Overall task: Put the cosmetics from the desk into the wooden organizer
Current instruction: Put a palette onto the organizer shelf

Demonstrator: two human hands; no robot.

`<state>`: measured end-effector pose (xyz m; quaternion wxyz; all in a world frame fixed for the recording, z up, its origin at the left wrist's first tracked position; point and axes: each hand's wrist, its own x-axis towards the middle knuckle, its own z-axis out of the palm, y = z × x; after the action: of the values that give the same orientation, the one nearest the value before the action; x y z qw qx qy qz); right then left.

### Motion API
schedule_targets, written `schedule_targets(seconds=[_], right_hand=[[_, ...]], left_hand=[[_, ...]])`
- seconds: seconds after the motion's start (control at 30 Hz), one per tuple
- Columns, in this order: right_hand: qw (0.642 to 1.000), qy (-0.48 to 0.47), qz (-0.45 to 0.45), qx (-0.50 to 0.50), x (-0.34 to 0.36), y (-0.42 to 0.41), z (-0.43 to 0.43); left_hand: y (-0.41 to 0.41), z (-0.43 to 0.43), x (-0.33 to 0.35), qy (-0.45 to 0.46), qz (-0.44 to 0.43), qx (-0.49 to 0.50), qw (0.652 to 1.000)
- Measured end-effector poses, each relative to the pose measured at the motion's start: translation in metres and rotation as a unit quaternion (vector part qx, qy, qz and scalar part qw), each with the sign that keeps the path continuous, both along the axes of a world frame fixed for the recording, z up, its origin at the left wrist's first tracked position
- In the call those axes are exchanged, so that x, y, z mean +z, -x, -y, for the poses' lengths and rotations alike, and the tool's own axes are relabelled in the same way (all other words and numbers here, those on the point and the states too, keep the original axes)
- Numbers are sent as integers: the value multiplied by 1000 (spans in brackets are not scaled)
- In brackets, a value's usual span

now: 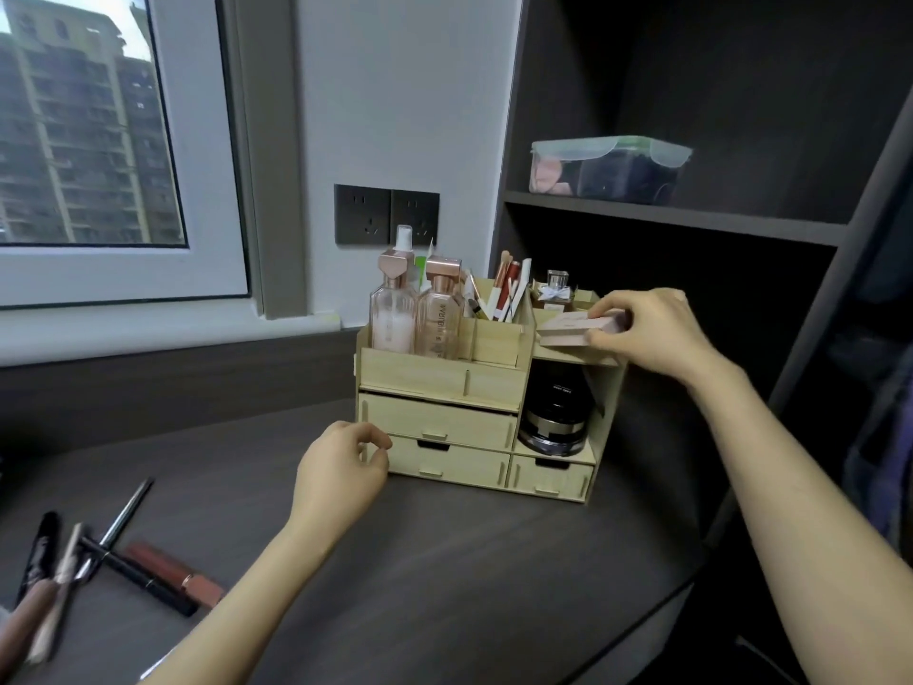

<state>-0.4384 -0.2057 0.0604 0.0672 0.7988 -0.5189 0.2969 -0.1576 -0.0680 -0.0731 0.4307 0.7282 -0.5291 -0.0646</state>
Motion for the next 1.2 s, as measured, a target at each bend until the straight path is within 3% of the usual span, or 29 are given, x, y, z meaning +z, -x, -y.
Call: schedule_targets(seconds=[0.17,0.43,0.7,0.93,1.03,1.2], right_hand=[[971,-174,61,154,23,19,20],[945,-280,21,165,23,12,38],[983,-138,-104,60,13,3,33],[990,14,-142,8,10,-19,1],[989,86,-54,110,3,-50,-39],[940,-21,-33,339,-44,-140,-103]], left_hand=[[-6,2,-3,-5,5,5,1000],[-4,6,-8,-10,11,-3,1000],[-6,9,-11,-14,21,5,1000],[-18,-3,-8,-10,25,14,1000],[-31,-15,-7,0,27,29,999],[-65,-52,-18,-10,9,86,996]])
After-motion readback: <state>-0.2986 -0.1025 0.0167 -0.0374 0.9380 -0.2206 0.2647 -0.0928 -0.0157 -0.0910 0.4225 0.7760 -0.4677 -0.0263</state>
